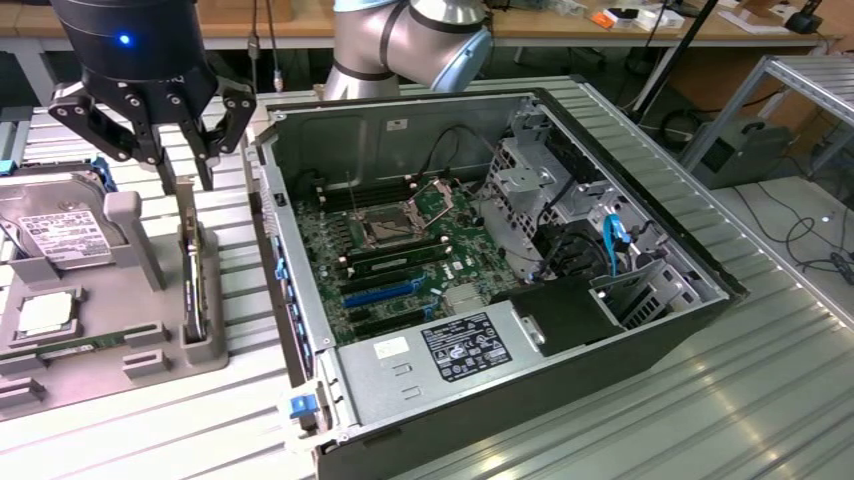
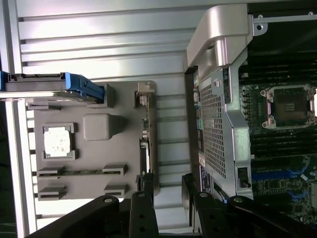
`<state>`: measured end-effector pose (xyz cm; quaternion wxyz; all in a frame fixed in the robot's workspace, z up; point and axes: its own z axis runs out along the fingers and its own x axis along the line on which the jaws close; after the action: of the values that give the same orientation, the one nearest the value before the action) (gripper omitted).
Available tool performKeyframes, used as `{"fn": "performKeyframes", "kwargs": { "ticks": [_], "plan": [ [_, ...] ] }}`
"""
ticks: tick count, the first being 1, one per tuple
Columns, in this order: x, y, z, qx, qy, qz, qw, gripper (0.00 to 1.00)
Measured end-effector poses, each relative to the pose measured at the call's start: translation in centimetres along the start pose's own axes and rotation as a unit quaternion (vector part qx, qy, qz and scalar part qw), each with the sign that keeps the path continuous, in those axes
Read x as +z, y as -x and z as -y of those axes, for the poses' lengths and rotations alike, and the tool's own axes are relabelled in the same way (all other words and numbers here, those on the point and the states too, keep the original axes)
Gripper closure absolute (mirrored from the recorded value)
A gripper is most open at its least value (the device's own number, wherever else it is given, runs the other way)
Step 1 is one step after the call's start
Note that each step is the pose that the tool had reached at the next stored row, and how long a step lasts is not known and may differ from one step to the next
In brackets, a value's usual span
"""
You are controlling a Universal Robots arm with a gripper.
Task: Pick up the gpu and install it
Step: 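Pick up the gpu and move the gpu toward the slot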
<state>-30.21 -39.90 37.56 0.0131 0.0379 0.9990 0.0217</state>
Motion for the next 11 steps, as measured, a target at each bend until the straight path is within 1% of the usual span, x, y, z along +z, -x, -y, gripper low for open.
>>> {"fn": "performKeyframes", "kwargs": {
  "ticks": [11],
  "plan": [
    [0.47, -0.01, 0.02, 0.0, 0.0, 0.0, 1.0, 0.64]
  ]
}}
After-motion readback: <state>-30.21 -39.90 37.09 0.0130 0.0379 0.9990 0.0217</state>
